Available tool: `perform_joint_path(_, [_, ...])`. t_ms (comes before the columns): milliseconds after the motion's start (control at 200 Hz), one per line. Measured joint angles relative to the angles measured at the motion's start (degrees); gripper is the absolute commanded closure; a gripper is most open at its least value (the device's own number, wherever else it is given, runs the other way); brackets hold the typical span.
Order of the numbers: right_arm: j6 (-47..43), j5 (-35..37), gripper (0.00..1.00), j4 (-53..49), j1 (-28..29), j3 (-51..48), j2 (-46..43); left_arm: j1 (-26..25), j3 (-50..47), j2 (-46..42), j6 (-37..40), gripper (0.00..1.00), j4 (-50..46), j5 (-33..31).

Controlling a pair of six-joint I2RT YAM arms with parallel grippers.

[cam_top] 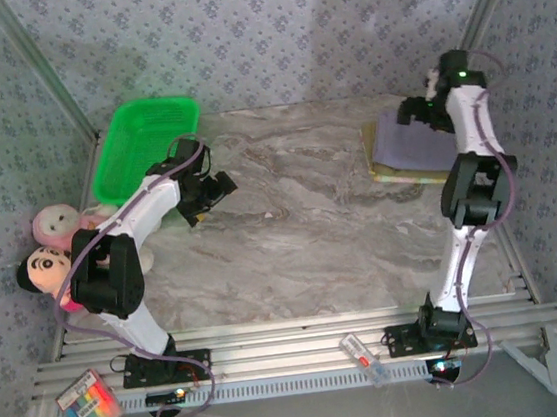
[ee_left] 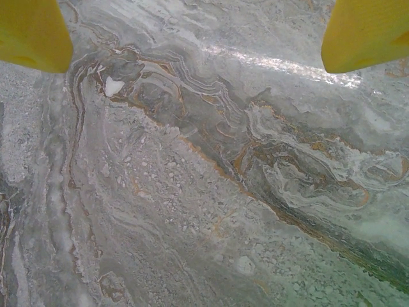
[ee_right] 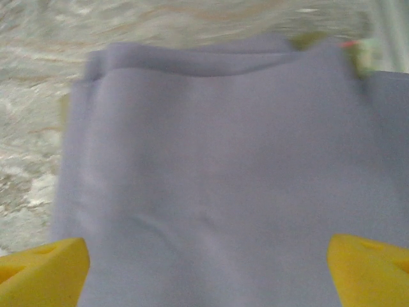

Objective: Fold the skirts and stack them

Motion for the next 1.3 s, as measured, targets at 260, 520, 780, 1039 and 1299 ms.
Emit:
perform_joint_path(260, [2.3, 8.8, 0.29, -1.1, 10.3, 5.6, 6.8, 0.4, 0.0, 0.0, 0.4, 0.0, 0.0, 0.0])
perform_joint_path(520, [1.1, 20.5, 0.51, -4.6, 13.9, 10.0, 13.0, 0.9, -0.9, 0.0, 0.6, 0.0, 0.1, 0.0])
perform_joint_path(780, [-0.9, 25.0, 0.8, -6.3, 15.0, 10.6, 14.6, 1.4, -2.4, 0.0, 0.7, 0.0, 0.2, 0.1])
perform_joint_path(1039, [-8.0, 26.0, 0.94, -3.8, 16.6, 3.6, 11.3, 1.5, -3.6, -0.1, 0.7, 0.0, 0.3, 0.0])
perform_joint_path(1299, [-14.4, 25.3, 0.77, 0.0, 17.0, -6.2, 4.1, 1.5, -3.7, -0.1, 0.7, 0.0, 0.3, 0.0])
